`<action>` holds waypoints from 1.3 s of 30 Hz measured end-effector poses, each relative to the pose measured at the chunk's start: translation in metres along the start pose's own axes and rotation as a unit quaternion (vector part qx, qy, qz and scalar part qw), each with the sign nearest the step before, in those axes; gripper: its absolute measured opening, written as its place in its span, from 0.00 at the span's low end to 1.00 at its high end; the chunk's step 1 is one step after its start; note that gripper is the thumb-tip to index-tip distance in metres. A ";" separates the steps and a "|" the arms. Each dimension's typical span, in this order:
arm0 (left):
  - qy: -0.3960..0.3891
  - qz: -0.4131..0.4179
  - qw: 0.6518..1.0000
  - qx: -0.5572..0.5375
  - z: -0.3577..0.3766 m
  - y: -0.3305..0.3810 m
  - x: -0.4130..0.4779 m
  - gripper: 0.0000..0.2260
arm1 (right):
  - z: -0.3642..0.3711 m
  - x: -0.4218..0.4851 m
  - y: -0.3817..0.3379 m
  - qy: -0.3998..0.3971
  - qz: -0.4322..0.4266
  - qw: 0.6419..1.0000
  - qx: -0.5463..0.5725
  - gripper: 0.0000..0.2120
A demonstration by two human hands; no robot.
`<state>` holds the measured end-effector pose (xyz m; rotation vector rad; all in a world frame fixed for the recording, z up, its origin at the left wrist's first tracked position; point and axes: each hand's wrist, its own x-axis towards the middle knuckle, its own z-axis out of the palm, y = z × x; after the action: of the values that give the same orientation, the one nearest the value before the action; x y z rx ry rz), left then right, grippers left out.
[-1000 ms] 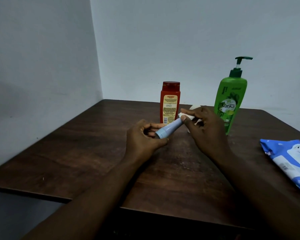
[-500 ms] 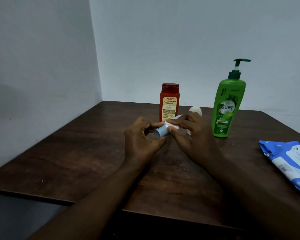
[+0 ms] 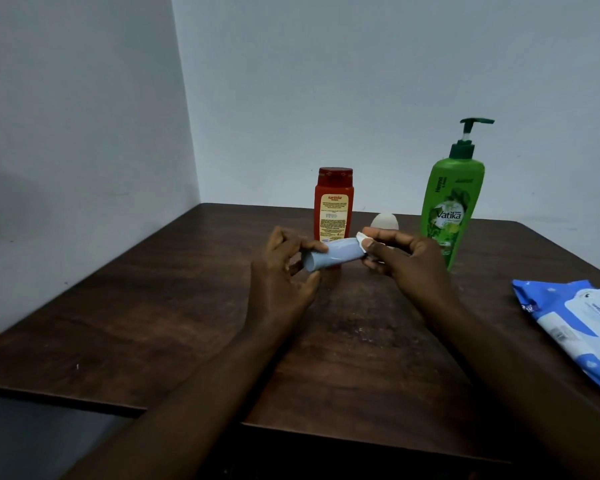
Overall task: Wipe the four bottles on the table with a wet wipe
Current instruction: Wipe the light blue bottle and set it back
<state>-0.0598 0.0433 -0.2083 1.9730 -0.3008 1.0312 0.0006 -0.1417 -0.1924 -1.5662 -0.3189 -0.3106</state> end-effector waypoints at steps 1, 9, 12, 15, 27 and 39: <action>-0.001 -0.009 1.000 -0.008 0.001 0.000 0.000 0.20 | 0.000 0.000 0.001 0.005 0.006 1.000 0.015 0.10; -0.001 -0.118 0.991 -0.058 0.004 -0.008 0.001 0.20 | 0.002 -0.002 -0.003 0.018 0.004 0.997 0.079 0.11; 0.013 -0.161 0.984 -0.072 0.004 -0.009 0.002 0.20 | 0.001 -0.003 -0.003 0.019 -0.031 0.999 0.020 0.14; 0.024 -0.143 0.987 -0.066 0.002 -0.008 0.002 0.18 | -0.001 -0.002 0.000 0.041 -0.097 0.987 -0.118 0.14; 0.039 -0.083 0.995 -0.047 0.002 -0.007 0.000 0.14 | 0.027 -0.029 -0.011 -0.039 -0.258 0.930 -0.259 0.14; 0.011 -0.055 0.997 -0.054 0.001 -0.008 -0.001 0.17 | 0.001 -0.002 -0.002 0.041 -0.174 0.957 -0.228 0.11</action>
<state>-0.0555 0.0473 -0.2133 1.8597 -0.2289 0.9455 -0.0024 -0.1405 -0.1912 -1.9420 -0.4844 -0.7647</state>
